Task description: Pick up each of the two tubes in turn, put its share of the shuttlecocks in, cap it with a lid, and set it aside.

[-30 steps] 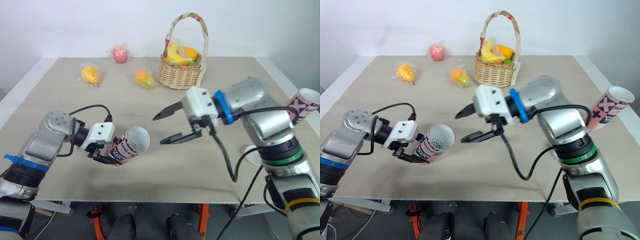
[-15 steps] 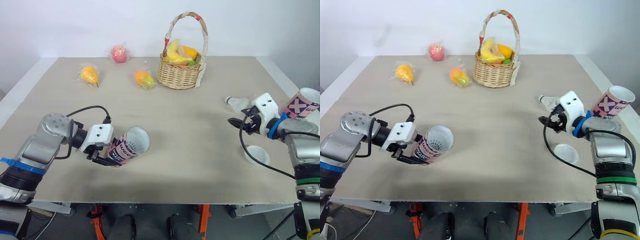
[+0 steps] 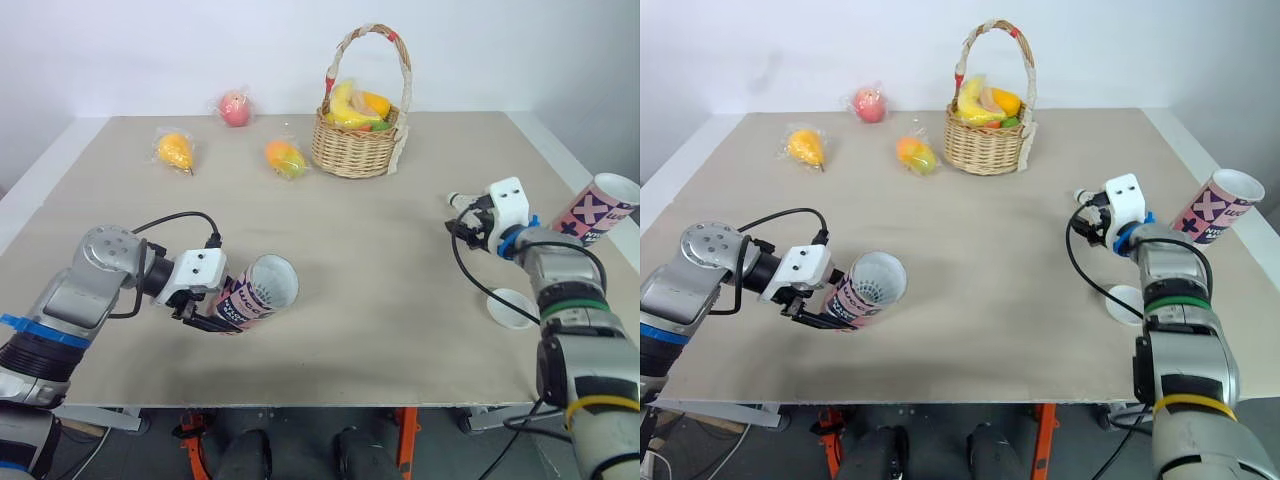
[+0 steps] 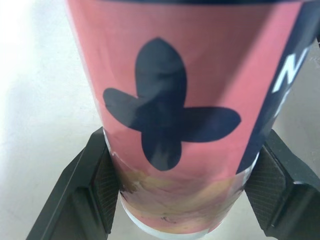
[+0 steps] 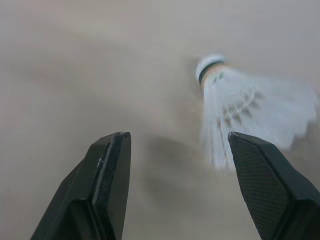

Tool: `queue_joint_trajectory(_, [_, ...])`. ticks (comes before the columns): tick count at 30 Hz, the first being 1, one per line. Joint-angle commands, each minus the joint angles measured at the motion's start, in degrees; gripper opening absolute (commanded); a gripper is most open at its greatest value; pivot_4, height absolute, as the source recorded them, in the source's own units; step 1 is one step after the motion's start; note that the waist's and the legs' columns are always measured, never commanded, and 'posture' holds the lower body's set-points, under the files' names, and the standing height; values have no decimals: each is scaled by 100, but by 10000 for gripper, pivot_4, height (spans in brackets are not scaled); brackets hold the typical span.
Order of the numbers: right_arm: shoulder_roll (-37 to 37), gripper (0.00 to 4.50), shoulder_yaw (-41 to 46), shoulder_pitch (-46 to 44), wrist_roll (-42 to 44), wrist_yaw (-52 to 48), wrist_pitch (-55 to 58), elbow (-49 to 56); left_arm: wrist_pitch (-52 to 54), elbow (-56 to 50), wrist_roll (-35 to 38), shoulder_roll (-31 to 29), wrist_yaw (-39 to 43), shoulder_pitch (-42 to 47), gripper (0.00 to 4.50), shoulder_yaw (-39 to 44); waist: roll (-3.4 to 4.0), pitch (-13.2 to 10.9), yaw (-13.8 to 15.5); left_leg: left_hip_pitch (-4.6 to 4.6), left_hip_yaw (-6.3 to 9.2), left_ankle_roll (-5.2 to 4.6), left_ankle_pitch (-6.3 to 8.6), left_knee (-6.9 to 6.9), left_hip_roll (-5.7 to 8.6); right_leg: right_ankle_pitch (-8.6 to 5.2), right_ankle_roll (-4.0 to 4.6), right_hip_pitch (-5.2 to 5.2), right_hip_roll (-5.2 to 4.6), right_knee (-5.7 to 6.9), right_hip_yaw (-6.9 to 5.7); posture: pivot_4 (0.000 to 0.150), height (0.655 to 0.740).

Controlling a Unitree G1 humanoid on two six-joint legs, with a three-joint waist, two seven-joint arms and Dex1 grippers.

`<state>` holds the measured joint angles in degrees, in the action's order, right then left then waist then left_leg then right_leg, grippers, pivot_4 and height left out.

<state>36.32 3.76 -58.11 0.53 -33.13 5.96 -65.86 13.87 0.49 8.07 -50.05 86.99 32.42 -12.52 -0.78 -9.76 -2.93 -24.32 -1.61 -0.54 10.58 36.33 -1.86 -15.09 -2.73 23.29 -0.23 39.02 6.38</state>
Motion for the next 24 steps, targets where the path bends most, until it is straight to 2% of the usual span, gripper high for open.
queue_joint_trajectory(1, [-67,33549,-39,-393,-197,310,-294,-449,86,-30,10,36,11,-89,31892,-153,0,0,1,-1,0,0,0,-1,3,-1,-1,0,-3,0,0,1500,7400])
queue_joint_trajectory(3, [-113,33549,-56,-495,-257,419,-336,-621,115,-52,14,32,-15,-93,31892,-151,0,0,1,-2,1,-1,1,-1,6,-2,-1,0,-6,0,0,1500,7400])
queue_joint_trajectory(4, [-130,28297,-51,-528,-272,454,-362,-679,127,-65,20,27,-22,-97,31892,-151,0,0,2,-2,1,-1,1,-1,8,-2,-2,0,-9,0,-1,1500,7400])
queue_joint_trajectory(6, [-147,20908,-49,-563,-298,437,-414,-745,163,-99,41,20,-45,-107,31892,-142,0,0,2,-4,2,-1,1,-1,11,-3,-4,0,-12,0,-1,1500,7400])
queue_joint_trajectory(8, [-140,9629,-36,-571,-311,402,-447,-770,200,-141,60,4,-66,-124,31892,-132,0,0,1,-3,1,-1,1,-1,11,-3,-5,0,-13,0,-1,1500,7400])
queue_joint_trajectory(9, [-130,7538,-24,-567,-315,391,-461,-771,215,-160,65,-2,-78,-134,31892,-127,0,0,1,-3,1,-1,1,-1,11,-3,-6,0,-13,0,-1,1500,7400])
queue_joint_trajectory(10, [-121,1331,-5,-563,-307,385,-469,-772,228,-177,66,-9,-85,-142,31892,-125,0,0,1,-3,2,-1,1,-1,11,-2,-6,0,-13,0,-1,1500,7400])
queue_joint_trajectory(14, [-60,483,-50,-540,-349,248,-597,-687,266,-241,82,-33,-102,-168,31892,-120,0,0,1,-3,2,-1,1,-1,11,-2,-6,-1,-13,0,-1,1500,7400])
queue_joint_trajectory(18, [49,483,-200,-510,-374,-480,-931,-105,252,-240,81,-30,-105,-152,31892,-128,3,-2,1,-3,1,-1,1,-1,12,-2,-7,0,-14,0,-1,1500,7400])
queue_joint_trajectory(19, [103,483,-210,-359,-217,-997,-966,461,244,-236,82,-28,-99,-149,31892,-131,5,-3,1,-4,2,-1,1,0,13,-2,-7,0,-13,0,-1,1500,7400])
queue_joint_trajectory(21, [351,483,-342,367,373,-2340,-837,2465,226,-210,80,-18,-81,-133,31892,-145,6,-3,4,-3,3,-1,1,0,12,-2,-8,-1,-13,0,-1,1500,7400])
queue_joint_trajectory(24, [879,483,-526,1501,1407,-3725,-195,5208,196,-161,70,-9,-64,-109,31892,-165,9,-2,34,-16,18,-4,5,2,11,-8,-13,1,-12,1,-14,1500,7400])
